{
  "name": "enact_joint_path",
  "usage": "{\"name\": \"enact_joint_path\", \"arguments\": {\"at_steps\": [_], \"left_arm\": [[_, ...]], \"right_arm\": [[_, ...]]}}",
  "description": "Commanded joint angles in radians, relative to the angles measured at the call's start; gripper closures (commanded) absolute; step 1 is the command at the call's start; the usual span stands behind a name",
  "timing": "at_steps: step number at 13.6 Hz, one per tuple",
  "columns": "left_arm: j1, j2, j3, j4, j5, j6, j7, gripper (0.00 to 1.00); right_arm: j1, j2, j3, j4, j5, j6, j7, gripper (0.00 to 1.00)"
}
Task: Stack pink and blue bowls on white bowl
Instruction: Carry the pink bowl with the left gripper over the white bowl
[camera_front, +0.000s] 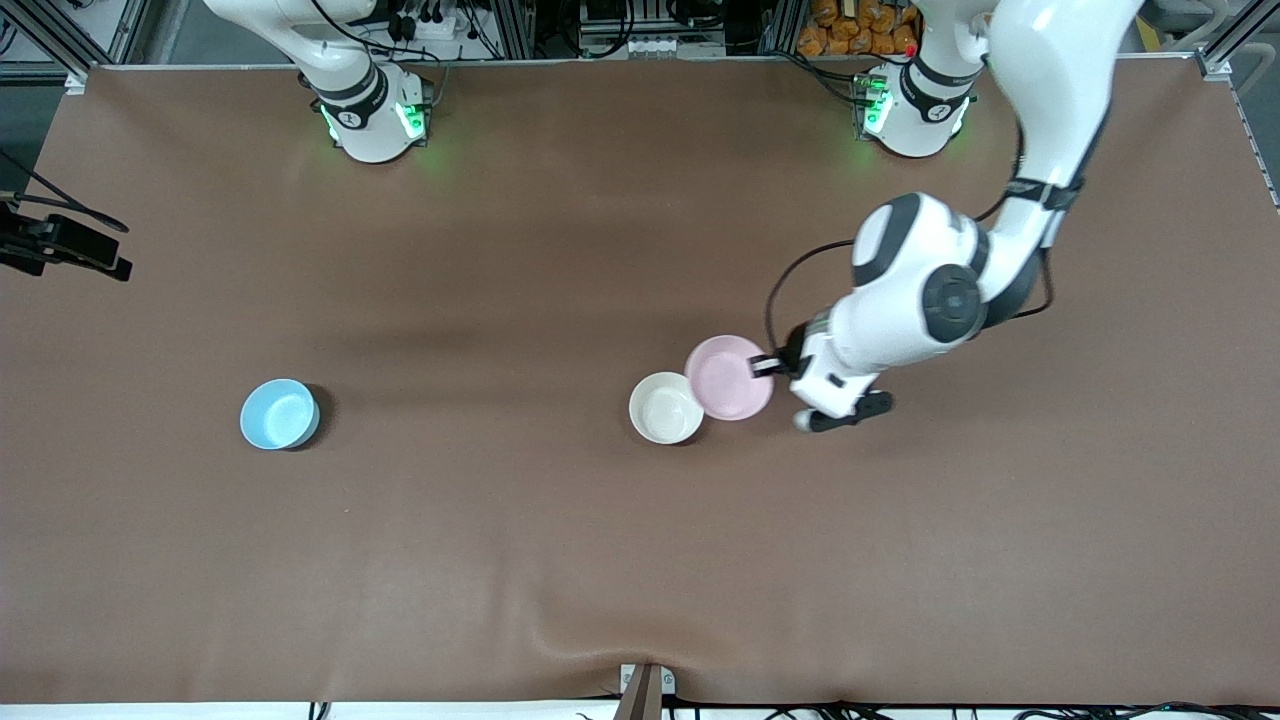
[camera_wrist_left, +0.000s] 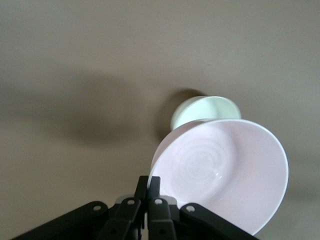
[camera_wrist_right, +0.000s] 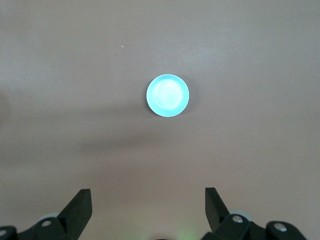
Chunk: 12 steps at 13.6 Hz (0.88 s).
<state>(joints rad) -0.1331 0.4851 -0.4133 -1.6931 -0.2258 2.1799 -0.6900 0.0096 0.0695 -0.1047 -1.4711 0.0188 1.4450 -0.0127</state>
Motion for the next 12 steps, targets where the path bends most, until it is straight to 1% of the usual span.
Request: {"name": "enact_joint_path", "arguments": {"at_steps": [1,2,5,6,8,9,10,12], "left_arm": [[-0.037,0.087,0.010,0.073,0.002,0.059,-0.048,1.00],[-0.048,0.107,0.010,0.072,0.003,0.090,-0.049,1.00],[-0.077,0.165,0.017,0.072,0.008,0.182,-0.051,1.00],[-0.098,0.181,0.033,0.073,0.008,0.208,-0.051,1.00],[-0.157,0.194,0.079,0.072,0.006,0.250,-0.058,1.00],[-0.184,0.199,0.105,0.072,0.006,0.250,-0.072,1.00],[-0.198,0.199,0.117,0.070,0.006,0.250,-0.077,1.00],[-0.201,0.199,0.117,0.061,0.008,0.250,-0.077,1.00]], "right_arm": [[0.012,0.073,0.000,0.028,-0.008,0.001,0.003,0.00],[0.024,0.113,0.000,0.028,-0.008,0.023,0.000,0.00],[0.053,0.300,0.002,0.028,0.001,0.194,0.003,0.00],[0.076,0.337,0.000,0.028,0.001,0.234,0.010,0.00],[0.104,0.378,0.000,0.026,0.000,0.255,0.010,0.00],[0.093,0.398,0.002,0.026,0.003,0.255,0.004,0.00],[0.102,0.426,0.002,0.026,0.001,0.255,0.003,0.00],[0.125,0.492,0.002,0.018,-0.005,0.253,0.002,0.00]]}}
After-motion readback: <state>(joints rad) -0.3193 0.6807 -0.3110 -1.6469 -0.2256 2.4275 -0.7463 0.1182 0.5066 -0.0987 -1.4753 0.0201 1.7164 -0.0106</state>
